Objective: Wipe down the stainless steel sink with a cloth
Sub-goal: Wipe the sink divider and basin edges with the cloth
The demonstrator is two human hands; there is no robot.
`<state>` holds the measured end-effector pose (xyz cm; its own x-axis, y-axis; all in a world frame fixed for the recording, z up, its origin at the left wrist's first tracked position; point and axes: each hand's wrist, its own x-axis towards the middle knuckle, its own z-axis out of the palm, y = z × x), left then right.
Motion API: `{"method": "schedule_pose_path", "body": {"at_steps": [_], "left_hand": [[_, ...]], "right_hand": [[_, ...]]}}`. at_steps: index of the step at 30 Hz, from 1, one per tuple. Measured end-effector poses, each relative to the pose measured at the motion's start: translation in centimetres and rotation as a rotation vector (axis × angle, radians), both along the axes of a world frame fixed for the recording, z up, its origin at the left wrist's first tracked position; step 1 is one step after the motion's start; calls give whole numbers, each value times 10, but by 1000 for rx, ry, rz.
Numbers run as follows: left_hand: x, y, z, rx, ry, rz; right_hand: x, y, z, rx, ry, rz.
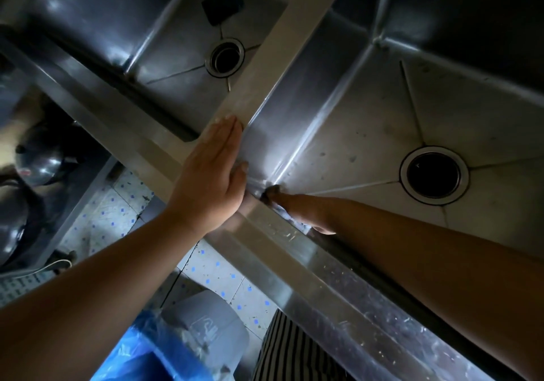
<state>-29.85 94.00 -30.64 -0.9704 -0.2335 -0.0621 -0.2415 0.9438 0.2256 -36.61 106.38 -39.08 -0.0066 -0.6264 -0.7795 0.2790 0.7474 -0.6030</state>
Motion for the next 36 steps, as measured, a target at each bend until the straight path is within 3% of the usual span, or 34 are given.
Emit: {"method": "schedule_pose_path", "body": {"at_steps": [5,15,22,28,33,36], "left_hand": [[-1,-1,1,-11,-15,-13],[-3,0,2,0,-6,-22],[-2,-2,1,-24,3,-52],[-3,-2,2,-26,-10,-35],[-3,0,3,-14,-2,-42],[-3,0,4,-19,-3,-48]], "right_hand": [[0,30,1,75,19,10],[-1,6,-8,33,25,-46],[4,30,-4,-49,-90,-130],[1,8,18,-182,-117,-43],[6,25,-1,-44,-81,-64],[-2,37,7,-94,-174,-32]]}}
